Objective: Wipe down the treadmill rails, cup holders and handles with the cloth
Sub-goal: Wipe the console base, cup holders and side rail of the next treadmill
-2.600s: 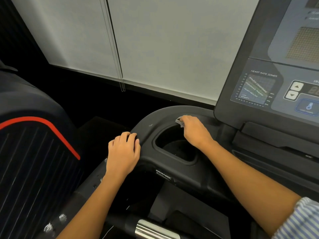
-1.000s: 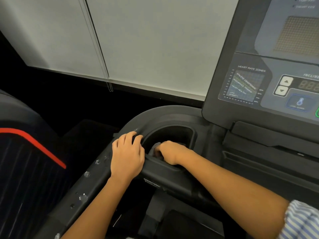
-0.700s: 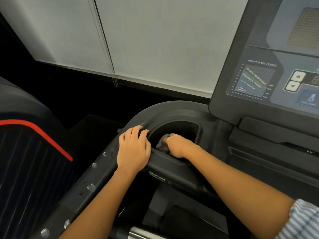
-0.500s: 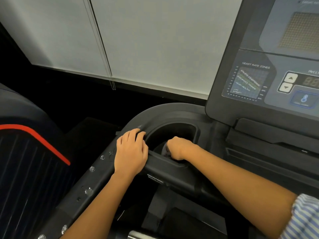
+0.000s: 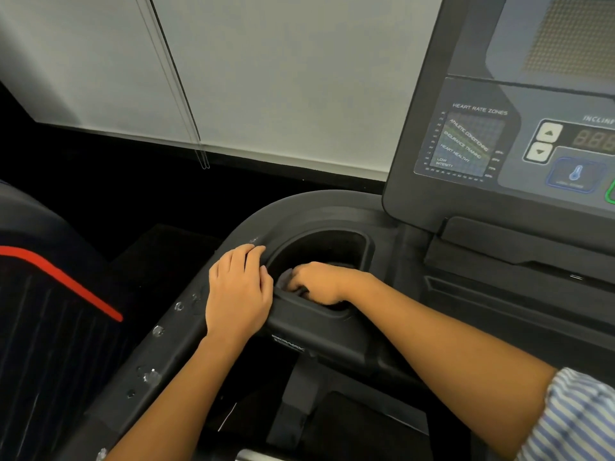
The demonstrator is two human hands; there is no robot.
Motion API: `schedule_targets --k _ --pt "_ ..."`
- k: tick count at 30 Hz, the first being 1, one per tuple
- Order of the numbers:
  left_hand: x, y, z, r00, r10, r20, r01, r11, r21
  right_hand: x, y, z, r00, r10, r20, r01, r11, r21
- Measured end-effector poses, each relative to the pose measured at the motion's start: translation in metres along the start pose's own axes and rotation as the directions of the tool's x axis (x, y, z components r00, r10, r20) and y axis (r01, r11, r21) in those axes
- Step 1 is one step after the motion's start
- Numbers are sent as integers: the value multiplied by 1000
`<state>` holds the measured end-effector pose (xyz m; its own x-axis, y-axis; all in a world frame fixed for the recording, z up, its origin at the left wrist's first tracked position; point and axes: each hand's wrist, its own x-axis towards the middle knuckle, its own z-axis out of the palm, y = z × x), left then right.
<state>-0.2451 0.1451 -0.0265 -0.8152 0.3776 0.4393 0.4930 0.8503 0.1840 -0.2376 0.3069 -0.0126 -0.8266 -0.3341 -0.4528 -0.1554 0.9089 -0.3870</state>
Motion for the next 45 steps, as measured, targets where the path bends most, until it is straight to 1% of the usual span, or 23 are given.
schedule_targets --k 5,6,8,11,13,15,17,18,20,22,24,27,28,29,31,34,36,38,41,43,45 --pt "0 0 0 1000 -6 -3 6 1000 2 1 -3 -2 997 21 -68 -22 1000 -19" --pt "-1 0 0 1000 -7 -2 7 1000 1 -1 -4 -1 999 14 -52 -16 999 -30" --pt "-1 0 0 1000 -10 1 10 1000 1 -6 -6 -5 999 20 26 -18 998 -61" --pt "-1 -1 -2 1000 -10 0 10 1000 -1 -14 -3 -14 982 78 170 -44 980 -193" --pt "-1 -1 -2 1000 -5 1 5 1000 1 -15 -4 -16 968 136 211 -74 959 -274" --pt "-1 -1 -2 1000 -3 8 3 1000 2 -14 -8 -12 972 190 137 -143 945 -295" --pt "-1 -2 -2 1000 -6 17 6 1000 -3 -14 -11 -11 971 239 -23 -234 925 -299" --pt "-1 -2 -3 1000 -6 19 6 1000 -5 -15 -9 -11 959 266 -97 -283 911 -301" --pt "-1 -2 -2 1000 -4 24 4 1000 -8 -14 -3 -12 931 327 -161 -362 883 -298" --pt "-1 -2 -2 999 -11 30 11 1000 -12 -11 -1 -10 921 355 -163 -388 874 -293" --pt "-1 -1 -3 999 -13 39 14 1000 -19 -8 -2 -9 927 348 -138 -374 881 -289" --pt "-1 -1 -3 999 -18 50 20 999 -29 -5 -3 -6 956 292 -3 -280 914 -293" --pt "-1 -1 -4 998 -19 52 21 999 -29 -4 -2 -5 960 279 30 -259 921 -292" --pt "-1 -2 -4 998 -19 57 20 999 -30 -3 0 -4 956 290 42 -268 923 -275" --pt "-1 -2 -6 997 -18 76 21 999 -42 0 3 -3 942 335 -28 -332 912 -241" --pt "0 -2 -8 995 -4 100 11 997 -75 2 1 -2 882 441 -164 -468 856 -220" --pt "0 -4 -8 996 -3 93 15 991 -133 5 1 0 865 470 -176 -501 829 -249" --pt "1 -6 -10 995 -49 88 68 969 -236 7 2 0 894 434 -109 -447 852 -274" --pt "3 -3 -17 986 -138 92 162 918 -363 1 0 -8 957 279 80 -249 931 -268" --pt "2 0 -25 977 -188 101 213 882 -420 -9 -4 -14 958 208 196 -166 964 -209" --pt "0 0 -32 964 -242 108 264 839 -476 -19 -6 -17 955 168 246 -142 983 -118"
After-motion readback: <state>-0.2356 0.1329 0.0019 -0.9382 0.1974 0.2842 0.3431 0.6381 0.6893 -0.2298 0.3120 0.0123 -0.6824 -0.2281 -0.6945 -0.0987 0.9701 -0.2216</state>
